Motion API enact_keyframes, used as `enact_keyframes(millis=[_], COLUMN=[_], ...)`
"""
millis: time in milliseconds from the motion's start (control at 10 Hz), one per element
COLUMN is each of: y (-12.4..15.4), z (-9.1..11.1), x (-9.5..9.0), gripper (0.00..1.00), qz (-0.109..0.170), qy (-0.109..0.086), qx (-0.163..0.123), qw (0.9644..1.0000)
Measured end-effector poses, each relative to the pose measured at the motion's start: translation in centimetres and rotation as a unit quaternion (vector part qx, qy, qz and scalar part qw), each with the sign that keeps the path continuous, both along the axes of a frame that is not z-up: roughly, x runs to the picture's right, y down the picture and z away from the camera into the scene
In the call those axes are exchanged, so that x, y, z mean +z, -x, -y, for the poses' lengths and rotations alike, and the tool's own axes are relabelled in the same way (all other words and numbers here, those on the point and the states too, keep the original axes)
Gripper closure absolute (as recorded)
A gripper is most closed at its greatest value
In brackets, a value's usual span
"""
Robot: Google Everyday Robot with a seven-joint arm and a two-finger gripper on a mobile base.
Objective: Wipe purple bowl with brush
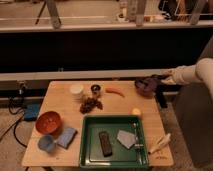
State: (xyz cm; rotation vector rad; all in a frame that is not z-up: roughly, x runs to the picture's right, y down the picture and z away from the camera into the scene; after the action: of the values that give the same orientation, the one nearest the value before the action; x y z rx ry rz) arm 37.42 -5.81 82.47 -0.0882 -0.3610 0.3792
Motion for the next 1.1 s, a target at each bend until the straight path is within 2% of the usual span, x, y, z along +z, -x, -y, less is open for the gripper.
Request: enact_keyframes(millis=[700,1100], y=[-2.3,-2.8], z=[-1.8,-1.5], x=[2.4,3.0], gripper=[1.00,1.00], qz=[-0.037,-0.045], qy=[0.022,0.028], qx=[0.010,0.011], qw=[0.9990,0.9985])
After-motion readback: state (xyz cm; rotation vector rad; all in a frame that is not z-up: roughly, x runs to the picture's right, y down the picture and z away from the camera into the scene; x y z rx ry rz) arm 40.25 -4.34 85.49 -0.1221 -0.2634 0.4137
